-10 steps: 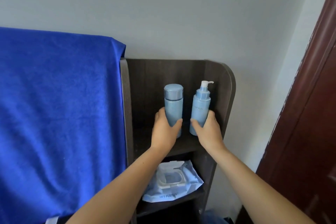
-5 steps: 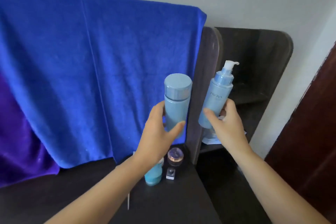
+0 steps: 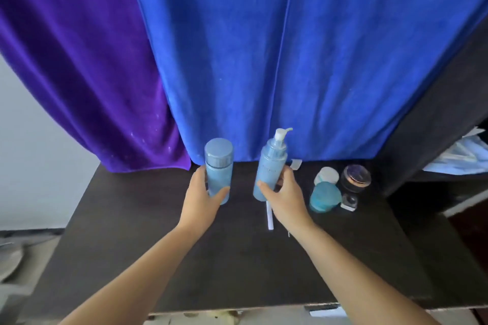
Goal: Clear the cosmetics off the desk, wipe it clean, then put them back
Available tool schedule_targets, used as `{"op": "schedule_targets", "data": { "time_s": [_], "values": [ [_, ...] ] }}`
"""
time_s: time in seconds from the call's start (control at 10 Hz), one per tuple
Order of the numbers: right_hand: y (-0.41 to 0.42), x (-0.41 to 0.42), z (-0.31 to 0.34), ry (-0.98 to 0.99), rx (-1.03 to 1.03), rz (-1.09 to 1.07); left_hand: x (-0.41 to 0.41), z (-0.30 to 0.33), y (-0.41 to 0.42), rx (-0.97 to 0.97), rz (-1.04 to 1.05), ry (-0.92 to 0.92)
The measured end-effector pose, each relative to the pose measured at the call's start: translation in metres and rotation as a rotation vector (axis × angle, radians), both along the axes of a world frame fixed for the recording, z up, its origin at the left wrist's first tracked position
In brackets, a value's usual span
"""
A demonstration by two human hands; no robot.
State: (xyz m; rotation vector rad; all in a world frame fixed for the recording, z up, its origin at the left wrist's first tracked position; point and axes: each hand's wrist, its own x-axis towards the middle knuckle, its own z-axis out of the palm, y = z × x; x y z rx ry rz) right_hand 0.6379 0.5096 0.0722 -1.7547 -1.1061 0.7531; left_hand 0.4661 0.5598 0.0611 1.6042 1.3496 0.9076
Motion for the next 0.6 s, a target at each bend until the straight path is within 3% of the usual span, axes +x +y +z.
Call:
{"op": "schedule_targets", "data": {
  "time_s": [0.3,0.5,0.6],
  "values": [
    [0.052,-0.04,-0.075,-0.028,-0.004,-0.04,-0.015,-0.063,0.038,-0.027,0.046,-0.024],
    [0.053,-0.043,-0.083,-0.179,0.042,-0.015,-0.019,-0.072,0.04,-0.052,0.011,-0.051],
    [0.047,-0.042,-0.082,-0.13,-0.022,0.03,-0.022,-0.067,0.037,-0.072,-0.007,-0.023]
  ]
}}
